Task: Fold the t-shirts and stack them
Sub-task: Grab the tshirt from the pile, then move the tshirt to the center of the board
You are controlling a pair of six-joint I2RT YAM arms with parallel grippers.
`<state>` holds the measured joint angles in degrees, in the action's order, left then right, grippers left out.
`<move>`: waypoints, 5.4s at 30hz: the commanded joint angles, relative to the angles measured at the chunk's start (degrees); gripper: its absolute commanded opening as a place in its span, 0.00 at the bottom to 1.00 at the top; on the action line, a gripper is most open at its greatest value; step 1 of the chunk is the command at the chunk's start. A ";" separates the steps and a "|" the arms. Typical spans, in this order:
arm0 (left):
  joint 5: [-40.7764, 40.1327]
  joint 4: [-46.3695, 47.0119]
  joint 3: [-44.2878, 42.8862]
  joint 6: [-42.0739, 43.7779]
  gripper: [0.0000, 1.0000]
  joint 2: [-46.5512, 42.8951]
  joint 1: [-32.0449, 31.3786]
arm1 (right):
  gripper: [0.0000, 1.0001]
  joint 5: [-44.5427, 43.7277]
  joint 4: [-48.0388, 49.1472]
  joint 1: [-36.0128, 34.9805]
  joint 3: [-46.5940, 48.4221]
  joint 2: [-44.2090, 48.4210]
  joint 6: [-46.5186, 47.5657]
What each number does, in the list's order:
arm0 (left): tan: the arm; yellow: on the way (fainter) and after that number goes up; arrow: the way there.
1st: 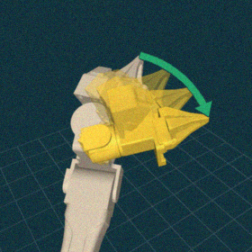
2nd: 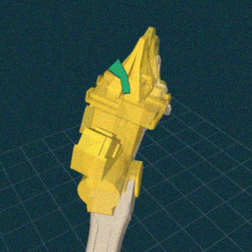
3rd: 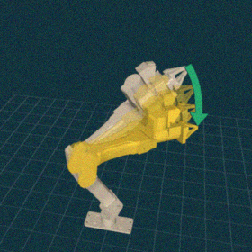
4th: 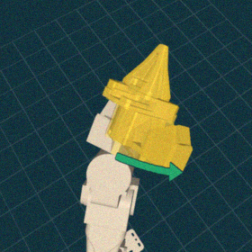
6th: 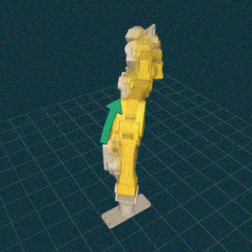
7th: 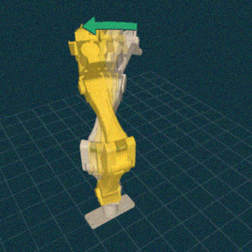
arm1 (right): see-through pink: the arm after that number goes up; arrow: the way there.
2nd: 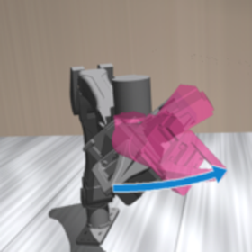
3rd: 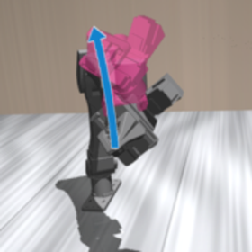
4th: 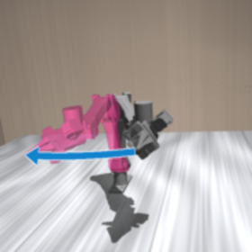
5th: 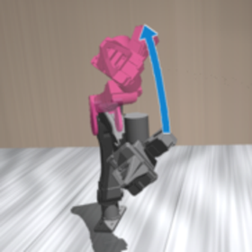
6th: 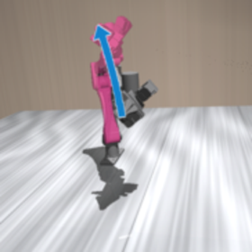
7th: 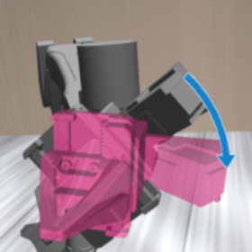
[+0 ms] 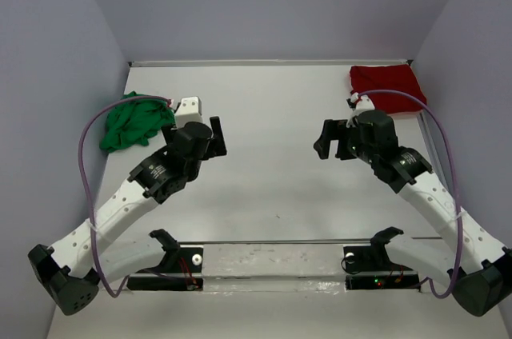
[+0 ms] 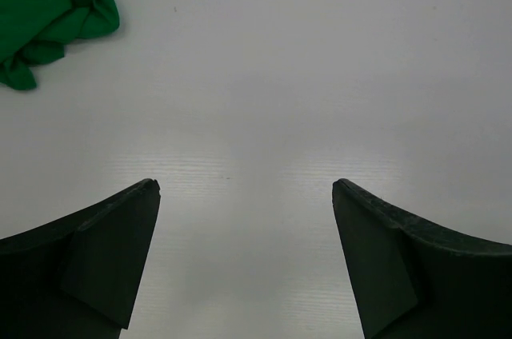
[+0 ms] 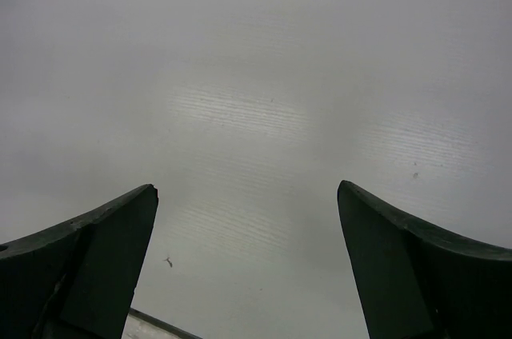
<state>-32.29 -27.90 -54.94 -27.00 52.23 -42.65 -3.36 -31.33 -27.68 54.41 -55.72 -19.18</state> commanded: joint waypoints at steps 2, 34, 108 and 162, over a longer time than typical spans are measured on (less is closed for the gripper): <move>-1.66 -1.90 -7.27 5.11 0.99 9.27 11.49 | 1.00 2.12 2.86 -0.62 2.27 2.20 2.13; 13.75 -11.03 -70.99 14.17 0.89 71.86 52.32 | 0.99 1.43 -2.77 -0.62 1.49 1.76 2.30; 23.77 -2.08 -56.69 21.10 0.00 49.75 42.05 | 0.98 4.33 -0.40 -0.62 -1.24 -3.16 1.16; 10.96 -7.08 -77.16 30.26 0.00 17.38 29.73 | 0.93 -14.93 0.83 -3.78 9.93 -19.34 2.22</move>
<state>-11.92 -38.85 -131.07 1.74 70.67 -13.02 -18.37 -32.56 -30.46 64.75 -76.88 -17.50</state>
